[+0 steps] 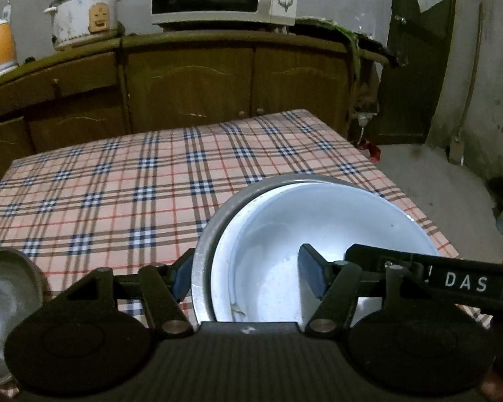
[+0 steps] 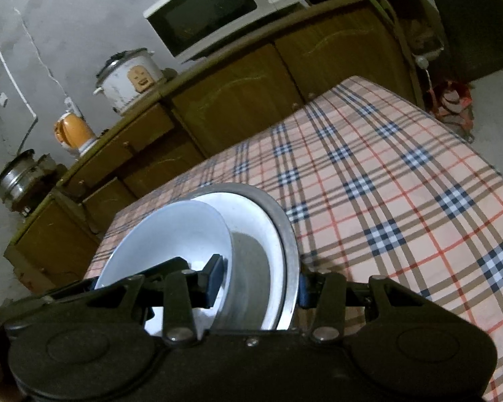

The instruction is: Organize plates and bowls

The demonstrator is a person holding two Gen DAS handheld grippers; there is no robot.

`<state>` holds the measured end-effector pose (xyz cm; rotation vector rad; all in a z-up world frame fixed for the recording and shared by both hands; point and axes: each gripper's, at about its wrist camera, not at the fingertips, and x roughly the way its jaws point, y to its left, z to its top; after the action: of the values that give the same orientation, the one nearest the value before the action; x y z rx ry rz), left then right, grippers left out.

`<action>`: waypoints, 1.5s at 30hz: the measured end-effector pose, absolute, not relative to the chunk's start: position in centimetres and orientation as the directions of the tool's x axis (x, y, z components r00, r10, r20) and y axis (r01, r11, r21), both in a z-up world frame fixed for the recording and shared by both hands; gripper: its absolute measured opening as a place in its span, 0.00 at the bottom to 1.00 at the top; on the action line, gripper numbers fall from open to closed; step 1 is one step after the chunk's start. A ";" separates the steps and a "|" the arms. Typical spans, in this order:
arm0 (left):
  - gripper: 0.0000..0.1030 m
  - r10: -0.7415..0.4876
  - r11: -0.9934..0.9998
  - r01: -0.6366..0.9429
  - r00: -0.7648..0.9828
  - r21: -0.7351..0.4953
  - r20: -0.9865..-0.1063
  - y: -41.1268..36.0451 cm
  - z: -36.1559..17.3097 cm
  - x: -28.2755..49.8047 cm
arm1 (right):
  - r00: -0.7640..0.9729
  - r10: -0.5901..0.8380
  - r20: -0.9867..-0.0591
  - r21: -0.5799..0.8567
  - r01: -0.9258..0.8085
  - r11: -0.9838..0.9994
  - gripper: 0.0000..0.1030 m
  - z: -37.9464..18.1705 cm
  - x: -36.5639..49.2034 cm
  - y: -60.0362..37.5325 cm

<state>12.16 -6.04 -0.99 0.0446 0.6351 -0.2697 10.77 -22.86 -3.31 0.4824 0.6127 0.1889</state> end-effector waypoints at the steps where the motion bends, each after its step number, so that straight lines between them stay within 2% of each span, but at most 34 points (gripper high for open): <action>1: 0.64 -0.232 0.965 0.259 0.774 -0.040 -0.589 -5.9 -0.7 11.9 | 0.807 0.312 -0.501 0.485 -0.036 0.874 0.51 -3.0 10.5 -22.7; 23: 0.64 -0.147 0.987 0.161 0.829 -0.021 -0.540 -2.0 2.0 6.8 | 0.801 0.389 -0.455 0.465 -0.159 0.871 0.51 0.0 6.7 -17.7; 45: 0.64 -0.071 0.997 0.069 0.848 -0.023 -0.526 2.3 2.2 5.2 | 0.764 0.457 -0.456 0.451 -0.244 0.858 0.51 0.4 6.6 -12.3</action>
<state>5.16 2.31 2.21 -0.0031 0.5541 -0.0738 6.59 -12.31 0.41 0.3823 0.5879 0.3911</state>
